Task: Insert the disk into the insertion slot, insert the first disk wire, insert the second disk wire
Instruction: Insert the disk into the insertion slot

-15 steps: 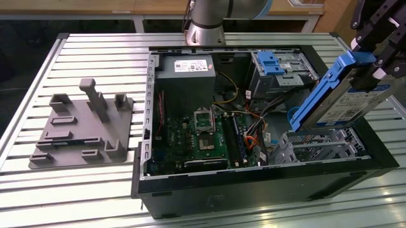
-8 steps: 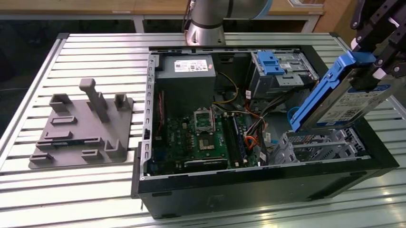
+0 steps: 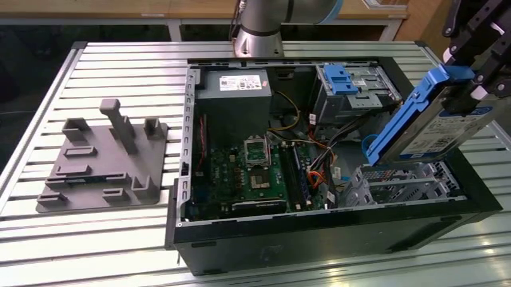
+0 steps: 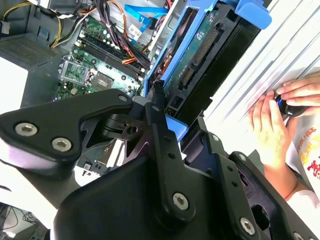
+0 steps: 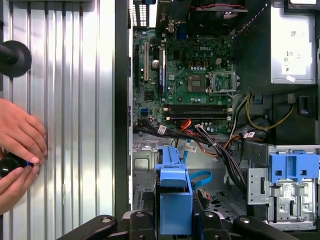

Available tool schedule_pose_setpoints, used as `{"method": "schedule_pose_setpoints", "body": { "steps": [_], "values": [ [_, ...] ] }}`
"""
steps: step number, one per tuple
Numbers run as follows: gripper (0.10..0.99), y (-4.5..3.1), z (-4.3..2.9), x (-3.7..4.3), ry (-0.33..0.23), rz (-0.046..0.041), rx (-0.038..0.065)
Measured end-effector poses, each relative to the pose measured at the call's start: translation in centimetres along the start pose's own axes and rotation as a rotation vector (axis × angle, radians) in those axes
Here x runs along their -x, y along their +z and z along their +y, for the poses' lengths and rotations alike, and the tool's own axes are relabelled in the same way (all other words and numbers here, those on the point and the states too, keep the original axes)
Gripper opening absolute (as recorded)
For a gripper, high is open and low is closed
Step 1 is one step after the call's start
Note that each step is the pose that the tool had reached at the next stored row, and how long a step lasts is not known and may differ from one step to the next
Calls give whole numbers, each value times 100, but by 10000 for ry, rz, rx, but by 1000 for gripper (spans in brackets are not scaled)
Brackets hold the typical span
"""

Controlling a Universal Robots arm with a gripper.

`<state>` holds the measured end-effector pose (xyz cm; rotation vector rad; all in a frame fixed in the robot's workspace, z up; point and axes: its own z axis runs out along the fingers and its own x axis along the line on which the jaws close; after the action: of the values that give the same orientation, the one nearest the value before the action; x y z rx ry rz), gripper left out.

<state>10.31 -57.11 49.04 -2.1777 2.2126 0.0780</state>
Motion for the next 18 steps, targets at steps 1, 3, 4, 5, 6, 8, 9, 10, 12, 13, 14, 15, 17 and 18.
{"method": "schedule_pose_setpoints", "body": {
  "steps": [1, 3, 4, 5, 6, 8, 9, 10, 12, 13, 14, 15, 17, 18],
  "values": [
    [361, 0, -13, 0, 0, 0, 0],
    [361, 1, -39, 1, -1, 0, 0],
    [361, 1, -50, 1, 0, 0, 0],
    [361, 2, -61, 1, 0, -1, 0],
    [361, 3, -69, 3, 0, 0, 0],
    [361, 9, -80, 10, 0, 0, 1],
    [361, 11, -83, 14, 1, 0, 1],
    [361, 14, -87, 18, 0, 0, 1],
    [361, 20, -94, 28, 0, 0, 1],
    [361, 24, -99, 34, 0, 0, 1],
    [361, 27, -102, 39, 0, 1, 1],
    [361, 31, -103, 44, 1, 1, 1],
    [361, 38, -106, 54, 1, 1, 0],
    [361, 42, -107, 60, 0, 0, 1]
  ]
}}
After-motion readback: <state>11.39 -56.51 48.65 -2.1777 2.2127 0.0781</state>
